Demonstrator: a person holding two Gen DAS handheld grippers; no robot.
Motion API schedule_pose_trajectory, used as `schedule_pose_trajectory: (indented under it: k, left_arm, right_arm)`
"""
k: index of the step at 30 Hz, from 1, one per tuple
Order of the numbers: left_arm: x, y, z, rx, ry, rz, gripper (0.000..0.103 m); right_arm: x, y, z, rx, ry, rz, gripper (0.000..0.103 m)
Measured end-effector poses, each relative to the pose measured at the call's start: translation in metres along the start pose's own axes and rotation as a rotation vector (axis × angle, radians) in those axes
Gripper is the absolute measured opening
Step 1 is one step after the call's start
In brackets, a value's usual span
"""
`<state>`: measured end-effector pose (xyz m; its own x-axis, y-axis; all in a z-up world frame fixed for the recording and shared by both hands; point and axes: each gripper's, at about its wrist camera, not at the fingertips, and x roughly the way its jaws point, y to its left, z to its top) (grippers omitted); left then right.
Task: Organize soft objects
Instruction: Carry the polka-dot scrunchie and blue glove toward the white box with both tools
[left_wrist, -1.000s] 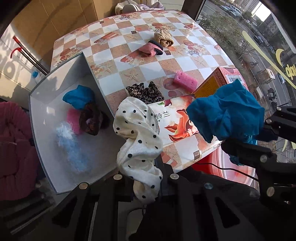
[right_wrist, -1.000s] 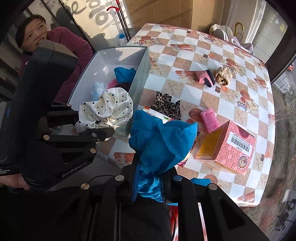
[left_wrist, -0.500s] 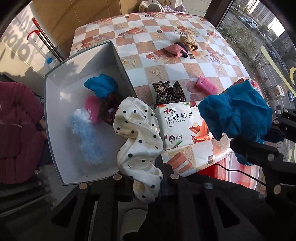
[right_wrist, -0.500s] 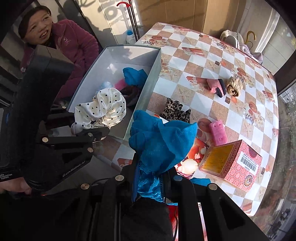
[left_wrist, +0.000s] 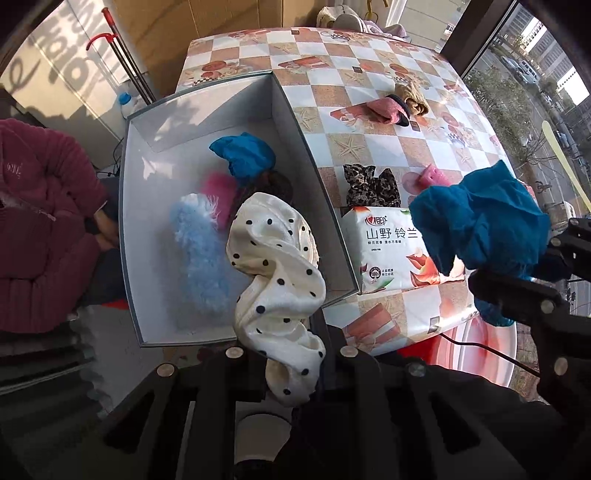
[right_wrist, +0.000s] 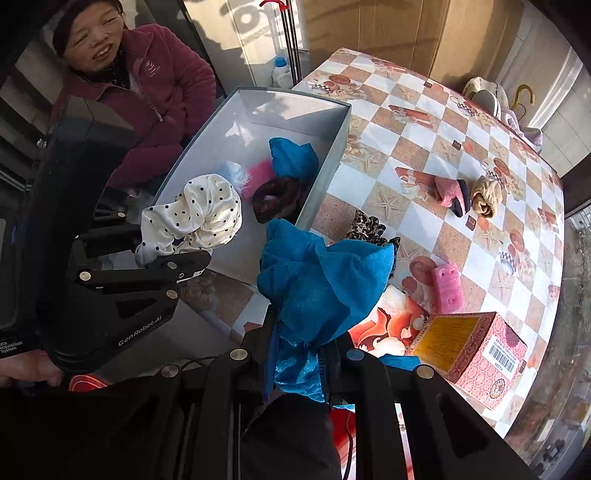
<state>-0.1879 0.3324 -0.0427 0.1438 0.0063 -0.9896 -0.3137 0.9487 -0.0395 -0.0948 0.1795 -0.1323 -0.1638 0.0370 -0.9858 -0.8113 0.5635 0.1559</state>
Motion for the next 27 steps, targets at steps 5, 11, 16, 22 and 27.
schedule_pose_trajectory:
  k: [5,11,16,22,27]
  left_arm:
    - [0.001,0.014,-0.008,-0.048,0.003,0.003,0.020]
    - [0.001,0.025,-0.017,-0.094,0.006,0.000,0.020]
    - [0.000,0.033,-0.020,-0.125,0.000,0.000,0.020]
    - [-0.002,0.043,-0.026,-0.158,-0.001,0.002,0.020]
    - [-0.004,0.051,-0.028,-0.182,-0.004,0.002,0.020]
  right_arm:
    - [0.003,0.014,0.007,-0.050,0.003,-0.015,0.020]
    - [0.003,0.030,0.014,-0.115,-0.012,-0.058,0.020]
    - [0.003,0.043,0.021,-0.161,-0.023,-0.072,0.020]
    - [0.004,0.059,0.027,-0.214,-0.034,-0.083,0.020]
    - [0.006,0.066,0.030,-0.230,-0.038,-0.076,0.020]
